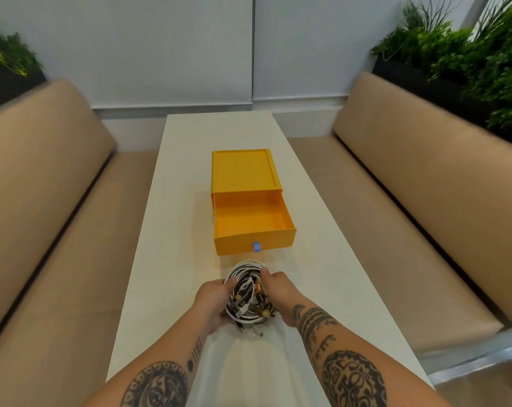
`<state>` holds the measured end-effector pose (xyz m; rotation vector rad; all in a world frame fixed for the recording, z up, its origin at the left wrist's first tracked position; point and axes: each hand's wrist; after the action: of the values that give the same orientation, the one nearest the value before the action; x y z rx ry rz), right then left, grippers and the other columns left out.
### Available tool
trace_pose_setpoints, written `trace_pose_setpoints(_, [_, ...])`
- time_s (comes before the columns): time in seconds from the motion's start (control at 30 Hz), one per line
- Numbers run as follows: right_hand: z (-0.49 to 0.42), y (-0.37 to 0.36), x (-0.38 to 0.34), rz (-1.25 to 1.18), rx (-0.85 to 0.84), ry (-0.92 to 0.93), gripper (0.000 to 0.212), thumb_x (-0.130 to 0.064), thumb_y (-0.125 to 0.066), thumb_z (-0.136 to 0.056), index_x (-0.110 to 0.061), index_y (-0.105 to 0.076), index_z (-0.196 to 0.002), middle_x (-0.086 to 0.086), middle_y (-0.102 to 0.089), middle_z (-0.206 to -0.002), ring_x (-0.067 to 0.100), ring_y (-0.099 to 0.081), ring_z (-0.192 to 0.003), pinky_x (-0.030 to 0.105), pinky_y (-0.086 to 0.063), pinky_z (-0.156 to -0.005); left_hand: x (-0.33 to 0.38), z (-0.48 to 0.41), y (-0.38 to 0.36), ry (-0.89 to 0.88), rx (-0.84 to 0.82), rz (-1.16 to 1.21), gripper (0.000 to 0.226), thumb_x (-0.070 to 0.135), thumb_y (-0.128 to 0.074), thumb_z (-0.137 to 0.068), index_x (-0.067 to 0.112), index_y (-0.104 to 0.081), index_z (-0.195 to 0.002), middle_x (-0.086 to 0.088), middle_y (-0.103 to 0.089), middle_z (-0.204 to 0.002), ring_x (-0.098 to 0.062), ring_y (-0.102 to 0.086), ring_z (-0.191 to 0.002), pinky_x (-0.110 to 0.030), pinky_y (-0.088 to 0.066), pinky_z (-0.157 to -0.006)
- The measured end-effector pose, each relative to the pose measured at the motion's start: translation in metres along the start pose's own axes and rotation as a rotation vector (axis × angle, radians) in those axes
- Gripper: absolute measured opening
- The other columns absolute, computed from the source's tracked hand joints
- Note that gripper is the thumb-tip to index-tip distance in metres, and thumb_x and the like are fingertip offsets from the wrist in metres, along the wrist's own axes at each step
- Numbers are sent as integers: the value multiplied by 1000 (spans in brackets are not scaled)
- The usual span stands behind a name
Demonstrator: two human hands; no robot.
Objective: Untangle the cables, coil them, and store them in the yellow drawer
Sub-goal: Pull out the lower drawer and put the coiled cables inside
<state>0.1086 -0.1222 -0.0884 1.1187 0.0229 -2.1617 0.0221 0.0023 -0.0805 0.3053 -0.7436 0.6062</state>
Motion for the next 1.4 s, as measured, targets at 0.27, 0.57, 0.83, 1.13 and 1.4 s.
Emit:
trace_pose_setpoints(0.27, [29, 20, 13, -250, -275, -3, 52, -54, -42, -101, -12, -66, -120, 12, -75, -110, 32, -70, -105, 53, -55, -95, -2, 23, 9, 114, -160, 115, 30, 21, -55, -102, -5, -65, -114, -26, -74, -99, -43, -73, -91, -54, -60, -76])
trace_pose_setpoints(0.57, [71, 24, -5, -430, -586, 76, 36, -27, -42, -104, -8, -57, -130, 21, -67, -125, 36, -67, -107, 52, -55, -87, 10, 44, 73, 66, -463, 26, 66, 40, -82, -76, 6, -63, -130, -22, -65, -128, -40, -66, -107, -55, -55, -82])
trace_pose_setpoints(0.83, [83, 10, -46, -472, -696, 112, 39, -28, -42, -104, -6, -57, -133, 22, -67, -122, 33, -70, -92, 39, -58, -68, 22, 58, 104, -83, -809, 158, 101, 62, -85, -61, 9, -53, -142, -28, -49, -145, -48, -51, -129, -67, -40, -105])
trace_pose_setpoints(1.13, [92, 29, -104, -544, -562, 249, 37, -30, -39, -106, -8, -63, -123, 19, -69, -121, 37, -66, -106, 59, -47, -100, 66, 70, 106, -132, -619, 75, 103, 92, -44, -71, 13, -63, -134, -15, -62, -130, -36, -59, -121, -54, -44, -104])
trace_pose_setpoints(1.4, [85, 33, -141, -642, -302, 329, 40, -32, -38, -108, -3, -56, -129, 22, -70, -117, 41, -68, -104, 49, -59, -72, 116, 72, 55, -391, -382, 310, 66, 65, -43, -95, 13, -63, -129, -5, -75, -100, -28, -65, -100, -46, -43, -110])
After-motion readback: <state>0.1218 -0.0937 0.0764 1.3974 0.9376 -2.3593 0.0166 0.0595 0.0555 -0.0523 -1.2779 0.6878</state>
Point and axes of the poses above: each hand's wrist, its own z-axis away from the middle knuckle, its own y-axis out of the back of the hand, x = y × z
